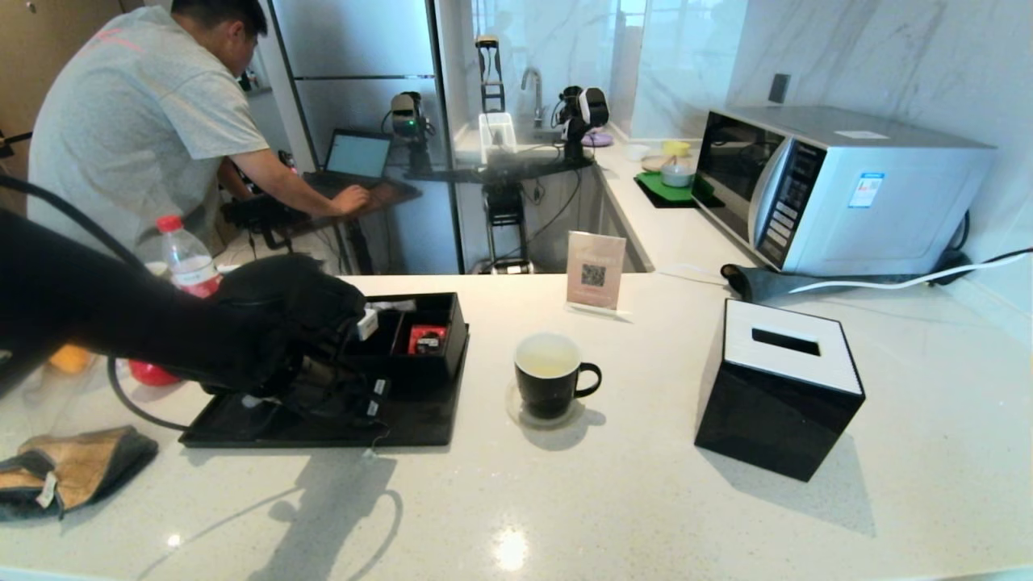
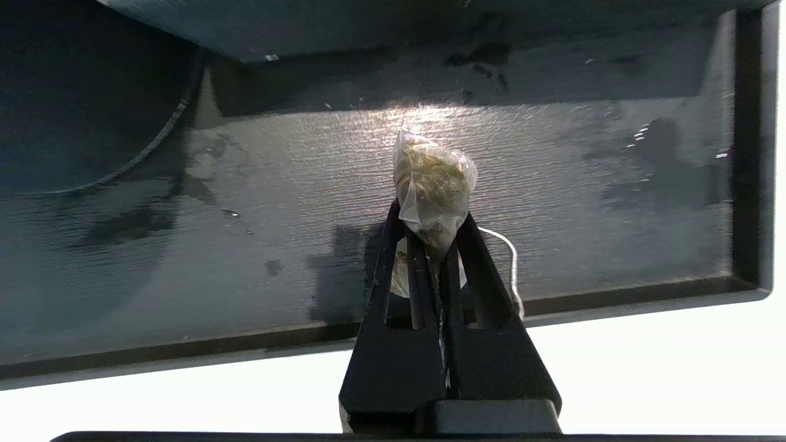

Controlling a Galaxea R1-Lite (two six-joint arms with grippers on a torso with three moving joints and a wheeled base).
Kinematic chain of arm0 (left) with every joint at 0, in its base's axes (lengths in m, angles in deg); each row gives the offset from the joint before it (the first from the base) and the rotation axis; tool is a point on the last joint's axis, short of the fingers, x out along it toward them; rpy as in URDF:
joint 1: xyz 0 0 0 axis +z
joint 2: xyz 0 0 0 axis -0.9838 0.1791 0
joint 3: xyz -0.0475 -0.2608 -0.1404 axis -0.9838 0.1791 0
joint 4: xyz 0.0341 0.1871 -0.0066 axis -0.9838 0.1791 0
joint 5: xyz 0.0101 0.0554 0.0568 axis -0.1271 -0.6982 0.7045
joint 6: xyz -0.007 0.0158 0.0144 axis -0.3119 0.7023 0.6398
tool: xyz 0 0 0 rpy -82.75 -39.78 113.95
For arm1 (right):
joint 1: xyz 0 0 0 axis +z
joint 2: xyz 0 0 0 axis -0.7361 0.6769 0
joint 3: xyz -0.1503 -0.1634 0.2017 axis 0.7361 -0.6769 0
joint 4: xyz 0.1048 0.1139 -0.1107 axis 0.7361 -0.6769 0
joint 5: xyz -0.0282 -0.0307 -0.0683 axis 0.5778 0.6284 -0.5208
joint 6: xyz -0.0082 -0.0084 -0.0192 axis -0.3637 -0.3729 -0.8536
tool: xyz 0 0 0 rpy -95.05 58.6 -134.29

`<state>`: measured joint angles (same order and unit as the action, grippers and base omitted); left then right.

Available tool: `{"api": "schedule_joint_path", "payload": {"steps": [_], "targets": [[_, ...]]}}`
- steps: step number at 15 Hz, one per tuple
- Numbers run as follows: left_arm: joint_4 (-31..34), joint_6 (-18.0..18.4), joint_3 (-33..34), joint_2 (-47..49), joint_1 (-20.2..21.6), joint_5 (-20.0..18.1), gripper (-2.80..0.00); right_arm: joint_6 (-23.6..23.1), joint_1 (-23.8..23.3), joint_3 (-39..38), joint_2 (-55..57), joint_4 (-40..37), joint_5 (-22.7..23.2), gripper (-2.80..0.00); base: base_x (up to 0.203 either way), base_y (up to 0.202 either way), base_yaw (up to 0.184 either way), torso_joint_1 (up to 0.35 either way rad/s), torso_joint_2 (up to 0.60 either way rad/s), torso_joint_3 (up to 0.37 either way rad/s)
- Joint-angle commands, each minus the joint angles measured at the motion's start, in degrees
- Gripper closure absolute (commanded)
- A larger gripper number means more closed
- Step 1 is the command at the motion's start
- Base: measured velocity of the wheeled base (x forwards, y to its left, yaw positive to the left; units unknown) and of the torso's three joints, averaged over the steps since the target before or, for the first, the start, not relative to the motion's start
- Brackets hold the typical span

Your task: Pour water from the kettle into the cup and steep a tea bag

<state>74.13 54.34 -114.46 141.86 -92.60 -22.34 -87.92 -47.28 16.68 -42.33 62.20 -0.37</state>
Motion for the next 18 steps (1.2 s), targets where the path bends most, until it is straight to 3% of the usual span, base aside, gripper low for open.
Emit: {"api": "schedule_joint_path", "payload": {"steps": [1,9,18], "targets": [[0.0,-0.1,0.1,-2.8,0.2,0.0,0.00,-0.1,0.1,0.0,0.1,0.0,0.0,0.00,0.000,0.000,0.000,0.000,0.00,0.000],[0.5,-0.1,2.7,-16.8,-0.5,-0.1,0.00,-0.1,0.1,0.0,0.1,0.0,0.0,0.00,0.000,0.000,0.000,0.000,0.00,0.000],[0.2,0.0,3.1,-34.6,-7.0,0.1,0.00,-0.1,0.0,0.0,0.1,0.0,0.0,0.00,0.000,0.000,0.000,0.000,0.00,0.000]]}}
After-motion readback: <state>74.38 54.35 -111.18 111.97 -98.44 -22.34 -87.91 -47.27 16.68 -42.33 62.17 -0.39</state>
